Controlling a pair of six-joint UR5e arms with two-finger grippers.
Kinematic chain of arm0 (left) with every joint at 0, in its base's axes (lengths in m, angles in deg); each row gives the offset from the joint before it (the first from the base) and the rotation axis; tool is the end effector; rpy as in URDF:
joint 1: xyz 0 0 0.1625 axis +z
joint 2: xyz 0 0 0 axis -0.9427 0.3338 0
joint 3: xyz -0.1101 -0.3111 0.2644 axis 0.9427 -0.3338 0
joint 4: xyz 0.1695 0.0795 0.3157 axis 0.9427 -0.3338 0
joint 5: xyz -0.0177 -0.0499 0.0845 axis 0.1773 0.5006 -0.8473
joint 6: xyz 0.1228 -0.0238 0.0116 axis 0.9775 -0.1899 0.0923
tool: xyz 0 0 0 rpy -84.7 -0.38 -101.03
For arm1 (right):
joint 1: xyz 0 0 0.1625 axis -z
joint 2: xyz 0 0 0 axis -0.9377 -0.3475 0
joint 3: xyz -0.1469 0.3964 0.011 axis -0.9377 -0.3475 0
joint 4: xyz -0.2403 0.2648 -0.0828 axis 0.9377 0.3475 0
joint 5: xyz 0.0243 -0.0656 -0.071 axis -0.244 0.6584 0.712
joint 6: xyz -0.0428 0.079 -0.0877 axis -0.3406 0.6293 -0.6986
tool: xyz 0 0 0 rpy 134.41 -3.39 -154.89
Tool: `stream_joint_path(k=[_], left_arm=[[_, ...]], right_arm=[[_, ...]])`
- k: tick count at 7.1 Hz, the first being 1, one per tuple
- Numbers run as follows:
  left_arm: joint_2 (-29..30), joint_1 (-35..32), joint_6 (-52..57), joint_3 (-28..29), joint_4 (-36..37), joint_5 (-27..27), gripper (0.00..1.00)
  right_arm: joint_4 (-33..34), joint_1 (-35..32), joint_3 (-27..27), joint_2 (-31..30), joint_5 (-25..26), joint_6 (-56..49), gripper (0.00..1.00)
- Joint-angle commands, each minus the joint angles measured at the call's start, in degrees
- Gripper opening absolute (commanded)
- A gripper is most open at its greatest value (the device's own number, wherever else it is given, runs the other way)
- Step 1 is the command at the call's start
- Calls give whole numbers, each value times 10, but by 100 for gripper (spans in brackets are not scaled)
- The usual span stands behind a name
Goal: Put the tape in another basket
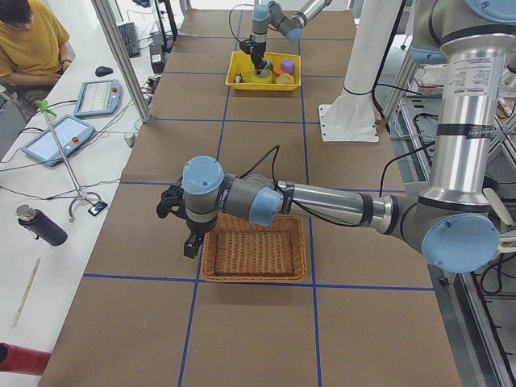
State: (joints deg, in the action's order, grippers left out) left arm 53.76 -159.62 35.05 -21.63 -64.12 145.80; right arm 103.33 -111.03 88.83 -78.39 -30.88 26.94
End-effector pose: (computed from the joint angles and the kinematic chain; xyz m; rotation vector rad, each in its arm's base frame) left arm -0.0359 -0.4788 0.5911 0.3026 0.7882 0.1850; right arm -0.3491 -0.4141 0.4559 0.3194 -0.7758 -0.5312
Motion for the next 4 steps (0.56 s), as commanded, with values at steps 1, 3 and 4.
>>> stream_joint_path(k=[1, 3, 4], left_arm=[[0, 0, 0, 1, 0, 0, 99], [-1, 0, 3, 0, 0, 0, 99], [0, 0, 3, -1, -1, 2, 99]], right_arm=[[4, -31, 37, 1, -2, -1, 0], [4, -69, 52, 20, -3, 3, 0], [5, -77, 50, 40, -4, 8, 0]])
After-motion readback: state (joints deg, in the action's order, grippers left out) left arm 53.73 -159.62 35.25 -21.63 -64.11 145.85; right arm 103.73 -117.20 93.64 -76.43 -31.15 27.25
